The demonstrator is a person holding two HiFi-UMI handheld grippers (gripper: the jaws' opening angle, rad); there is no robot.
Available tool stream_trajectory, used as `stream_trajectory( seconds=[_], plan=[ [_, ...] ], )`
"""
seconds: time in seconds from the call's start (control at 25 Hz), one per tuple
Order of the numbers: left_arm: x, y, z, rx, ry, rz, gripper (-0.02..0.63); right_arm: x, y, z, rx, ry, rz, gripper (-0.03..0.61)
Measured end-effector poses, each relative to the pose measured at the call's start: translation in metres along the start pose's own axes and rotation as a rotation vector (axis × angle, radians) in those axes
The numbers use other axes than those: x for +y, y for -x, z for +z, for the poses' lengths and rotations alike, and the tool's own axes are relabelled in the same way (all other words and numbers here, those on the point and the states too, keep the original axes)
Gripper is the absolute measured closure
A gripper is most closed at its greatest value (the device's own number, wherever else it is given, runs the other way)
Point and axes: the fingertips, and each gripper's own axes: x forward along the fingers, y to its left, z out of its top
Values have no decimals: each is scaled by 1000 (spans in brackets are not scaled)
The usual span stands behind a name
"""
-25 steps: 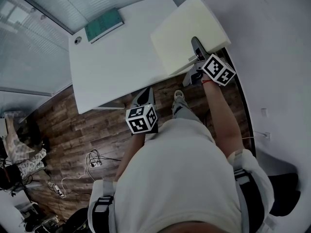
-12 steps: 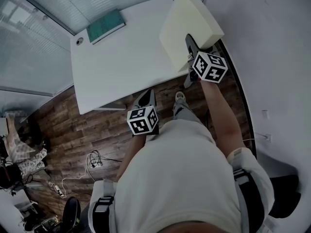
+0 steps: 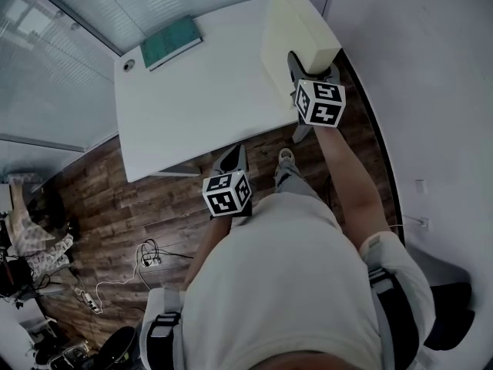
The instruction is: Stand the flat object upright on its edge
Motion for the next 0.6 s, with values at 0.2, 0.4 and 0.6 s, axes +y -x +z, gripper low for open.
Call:
stream_trajectory(
  seconds=[0.2, 0.4, 0.6],
  plan=[
    [3, 0, 1, -2, 5, 9, 594, 4, -10, -2, 9, 51, -2, 321],
    [9, -2, 5, -3, 11, 15, 594, 10, -22, -7, 18, 78, -3, 321],
    [9, -2, 4, 0, 13, 19, 594, 13, -23, -9, 15, 92, 4, 317]
  ],
)
